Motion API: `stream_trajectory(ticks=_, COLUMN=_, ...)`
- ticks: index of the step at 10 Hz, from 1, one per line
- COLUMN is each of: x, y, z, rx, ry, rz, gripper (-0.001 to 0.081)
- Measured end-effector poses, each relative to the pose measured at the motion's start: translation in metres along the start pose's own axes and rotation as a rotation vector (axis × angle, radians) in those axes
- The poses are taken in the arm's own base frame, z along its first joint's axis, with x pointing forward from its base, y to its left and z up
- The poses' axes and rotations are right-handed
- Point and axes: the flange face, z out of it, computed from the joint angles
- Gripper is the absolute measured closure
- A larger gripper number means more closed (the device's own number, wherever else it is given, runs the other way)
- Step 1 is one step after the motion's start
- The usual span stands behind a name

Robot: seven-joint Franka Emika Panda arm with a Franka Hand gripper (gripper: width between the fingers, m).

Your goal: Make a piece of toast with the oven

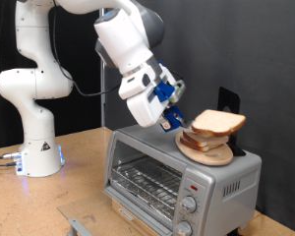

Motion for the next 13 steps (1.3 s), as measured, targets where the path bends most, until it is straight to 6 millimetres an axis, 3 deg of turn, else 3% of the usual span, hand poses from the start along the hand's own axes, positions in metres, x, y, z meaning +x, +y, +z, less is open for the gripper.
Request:
stream_trajectory(ticks=5, x=-0.037, y=0.025, z=-0.046, rx=-0.015, ry=-0.119, rz=-0.042, gripper=0.0414)
stream_trajectory(ticks=8, x=-0.04, y=0.031, z=-0.049, rx=0.044, ry=-0.139, rz=-0.129, gripper=0.0414)
stream_trajectory(ticks=10, x=-0.046, y=0.053, z=-0.072, rx=0.104, ry=-0.175, rz=-0.183, gripper=0.0414)
stream_trajectory(ticks=13, x=-0.044, y=0.095, z=-0.104, rx=0.106, ry=-0.152, rz=-0.129, gripper=0.0414)
